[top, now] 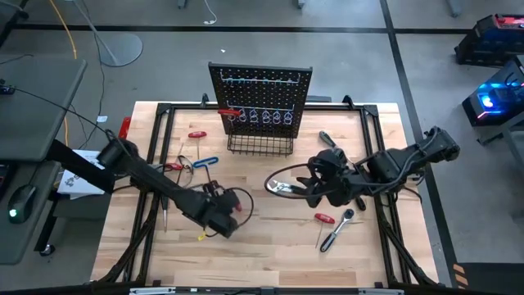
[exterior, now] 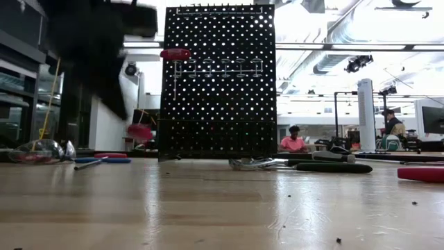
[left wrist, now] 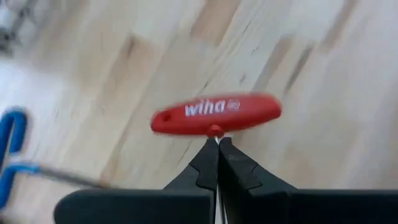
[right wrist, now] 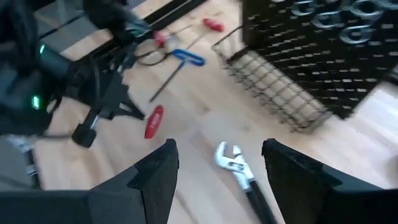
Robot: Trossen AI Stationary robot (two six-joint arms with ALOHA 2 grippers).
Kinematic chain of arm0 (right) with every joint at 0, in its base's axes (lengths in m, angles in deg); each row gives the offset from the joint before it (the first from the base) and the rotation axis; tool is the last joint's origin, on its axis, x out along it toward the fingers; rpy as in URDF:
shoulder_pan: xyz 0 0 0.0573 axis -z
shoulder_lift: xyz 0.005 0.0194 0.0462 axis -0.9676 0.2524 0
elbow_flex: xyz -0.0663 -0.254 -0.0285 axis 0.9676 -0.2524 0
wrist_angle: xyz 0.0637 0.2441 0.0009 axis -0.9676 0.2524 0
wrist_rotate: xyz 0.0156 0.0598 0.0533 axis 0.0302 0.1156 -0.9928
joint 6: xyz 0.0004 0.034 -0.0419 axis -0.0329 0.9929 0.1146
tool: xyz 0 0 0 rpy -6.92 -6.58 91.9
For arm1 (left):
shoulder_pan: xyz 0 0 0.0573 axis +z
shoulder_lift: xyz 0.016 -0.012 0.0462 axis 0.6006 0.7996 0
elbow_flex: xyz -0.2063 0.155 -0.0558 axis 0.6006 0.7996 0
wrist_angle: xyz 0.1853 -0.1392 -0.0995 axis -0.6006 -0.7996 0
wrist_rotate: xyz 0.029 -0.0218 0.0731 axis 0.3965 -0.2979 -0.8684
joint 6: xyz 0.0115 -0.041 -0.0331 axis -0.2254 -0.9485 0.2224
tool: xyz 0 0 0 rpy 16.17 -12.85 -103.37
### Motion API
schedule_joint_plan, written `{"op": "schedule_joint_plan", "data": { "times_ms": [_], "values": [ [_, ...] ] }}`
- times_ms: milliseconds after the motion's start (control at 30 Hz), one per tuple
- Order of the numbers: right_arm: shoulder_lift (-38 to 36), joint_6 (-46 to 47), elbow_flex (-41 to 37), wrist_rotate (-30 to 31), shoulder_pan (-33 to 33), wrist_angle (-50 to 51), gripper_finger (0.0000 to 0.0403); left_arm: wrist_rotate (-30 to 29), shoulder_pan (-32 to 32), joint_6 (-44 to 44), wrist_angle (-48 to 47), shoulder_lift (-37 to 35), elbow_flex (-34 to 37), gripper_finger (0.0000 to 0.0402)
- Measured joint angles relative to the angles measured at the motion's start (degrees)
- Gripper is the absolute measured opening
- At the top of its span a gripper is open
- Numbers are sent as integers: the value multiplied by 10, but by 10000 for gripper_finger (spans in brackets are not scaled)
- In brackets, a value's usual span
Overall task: Hang tools onto peg board
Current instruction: Hang the bottom left red allen wrench on the pegboard
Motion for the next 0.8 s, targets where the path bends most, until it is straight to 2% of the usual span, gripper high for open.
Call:
{"op": "schedule_joint_plan", "data": {
  "times_ms": [233,400,467,567,633,800],
  "values": [
    [23,-117,0,-89,18,-134,224,-45,9,97,44,-122,-1,1],
    [53,-185,0,-147,40,-183,224,-11,25,152,20,-170,-3,1],
    [69,-198,0,-172,46,-192,224,9,29,170,4,-173,-2,1],
    [104,-229,0,-259,52,-197,224,60,26,211,4,-159,-2,0],
    [128,-246,0,-292,54,-196,224,92,19,235,5,-135,-2,0],
    [163,-248,0,-299,54,-195,224,123,1,256,7,-47,-2,19]
  ]
}}
